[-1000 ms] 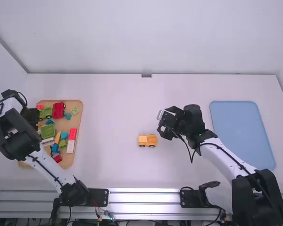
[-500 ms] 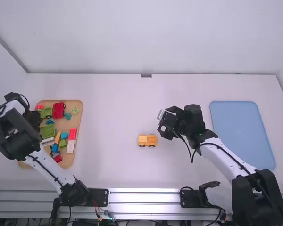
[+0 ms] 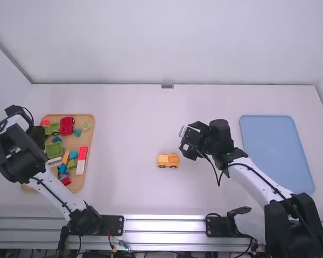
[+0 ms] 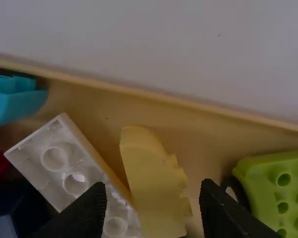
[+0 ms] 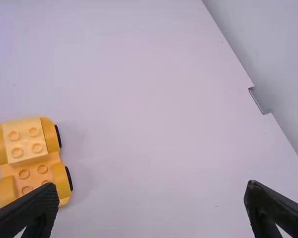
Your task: Assemble lego blocks to make yellow taxi
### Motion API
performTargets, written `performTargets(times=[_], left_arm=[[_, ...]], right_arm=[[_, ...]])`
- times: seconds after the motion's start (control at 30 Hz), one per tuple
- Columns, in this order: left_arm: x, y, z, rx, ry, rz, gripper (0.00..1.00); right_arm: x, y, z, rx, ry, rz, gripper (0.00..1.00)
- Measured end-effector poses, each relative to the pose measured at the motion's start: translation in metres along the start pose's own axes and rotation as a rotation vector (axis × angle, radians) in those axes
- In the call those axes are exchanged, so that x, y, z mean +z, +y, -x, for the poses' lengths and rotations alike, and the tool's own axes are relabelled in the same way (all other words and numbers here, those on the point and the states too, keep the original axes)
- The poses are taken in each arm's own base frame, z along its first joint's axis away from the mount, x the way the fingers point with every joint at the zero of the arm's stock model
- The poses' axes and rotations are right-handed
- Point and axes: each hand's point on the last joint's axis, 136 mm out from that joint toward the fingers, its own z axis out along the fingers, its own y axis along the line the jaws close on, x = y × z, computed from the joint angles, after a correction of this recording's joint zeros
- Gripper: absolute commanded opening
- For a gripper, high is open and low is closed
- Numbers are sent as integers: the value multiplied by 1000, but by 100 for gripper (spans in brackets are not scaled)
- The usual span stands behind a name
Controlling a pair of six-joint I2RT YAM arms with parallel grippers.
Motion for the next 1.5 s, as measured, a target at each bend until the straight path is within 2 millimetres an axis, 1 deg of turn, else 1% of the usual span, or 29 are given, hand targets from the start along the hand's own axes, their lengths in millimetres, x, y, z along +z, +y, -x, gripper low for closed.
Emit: performTargets(times=[0.13,0.43,0.53,0.63,0.7,0.77,0.97,1.23,1.27,1.37,1.5], left_arm=[[0,-5,3,-4,-11,-21,50],[0,-7,4,-4,-14,-28,50],[0,-6,3,-5,-13,-26,59],[0,-4,2,-2,-9,-16,60],[0,3,-1,-6,6,12,60],[0,5,-3,-9,11,20,61],[0,3,-6,-13,34,9,58],[0,1,-7,-21,54,-9,60],[0,0,-7,-21,55,-10,62],[-1,0,-8,-21,61,-13,61],[-5,0,-11,-21,88,-8,62]], right_arm=[[0,0,0,0,1,0,98],[0,0,0,0,1,1,99],[0,0,0,0,1,1,99],[0,0,0,1,1,1,98],[0,0,0,0,1,1,99],[0,0,0,0,1,1,99],[0,0,0,1,2,1,99],[0,0,0,0,0,-1,99],[0,0,0,-1,0,-1,99],[0,0,0,-1,-1,-2,98],[0,-3,2,-7,-10,-11,98]])
